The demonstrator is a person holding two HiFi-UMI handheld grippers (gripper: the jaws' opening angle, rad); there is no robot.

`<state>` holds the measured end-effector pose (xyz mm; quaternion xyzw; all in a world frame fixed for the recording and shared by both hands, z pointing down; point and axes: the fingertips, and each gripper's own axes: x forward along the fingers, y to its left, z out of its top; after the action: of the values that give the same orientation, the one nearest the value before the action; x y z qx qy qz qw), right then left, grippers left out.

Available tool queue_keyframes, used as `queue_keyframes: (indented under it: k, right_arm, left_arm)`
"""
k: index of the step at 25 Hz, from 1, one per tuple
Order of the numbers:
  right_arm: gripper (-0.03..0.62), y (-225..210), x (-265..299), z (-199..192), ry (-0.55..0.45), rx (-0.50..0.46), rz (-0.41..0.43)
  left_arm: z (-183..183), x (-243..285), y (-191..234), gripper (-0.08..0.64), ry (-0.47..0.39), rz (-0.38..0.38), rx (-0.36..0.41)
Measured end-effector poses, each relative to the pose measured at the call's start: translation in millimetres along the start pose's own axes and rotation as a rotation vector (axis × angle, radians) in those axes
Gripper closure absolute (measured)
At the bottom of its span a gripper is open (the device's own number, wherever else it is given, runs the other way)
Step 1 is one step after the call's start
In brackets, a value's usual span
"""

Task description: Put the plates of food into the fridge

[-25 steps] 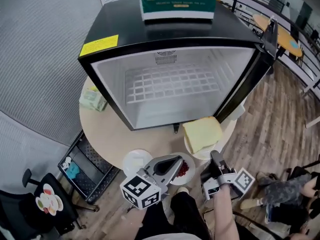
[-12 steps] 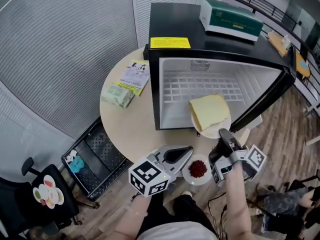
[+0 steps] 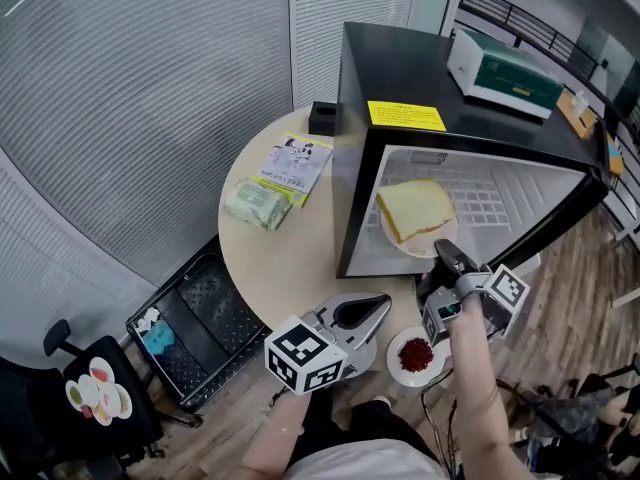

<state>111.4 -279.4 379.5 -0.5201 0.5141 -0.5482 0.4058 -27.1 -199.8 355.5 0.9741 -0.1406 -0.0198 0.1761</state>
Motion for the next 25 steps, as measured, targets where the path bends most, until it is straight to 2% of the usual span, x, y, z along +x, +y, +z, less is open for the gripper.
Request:
queue_keyframes:
  k: [12,17,21,25]
  right_arm:
    - [0.574,2,57,-19,-0.078,-0.013,-0.094]
    - [0.574,13,69,-13,-0.109,-0.156,-0.126]
    - [0.571,27,79,-6,-0.11,-0.364,-0.173]
    - [0.55,28,81,-5,-0.095,-0.495,-0.23]
  left_arm:
    - [-3,-11,29,0.555,0.001,-0.02,-0.081]
    - [-6,-12,31,0.555,0.029,-0.038,-0.075]
    - [-10,-13,29,0.555,0.049,-0.049,-0.07]
    - [-15,-15,28,0.555,0.057,-0.051,-0.075]
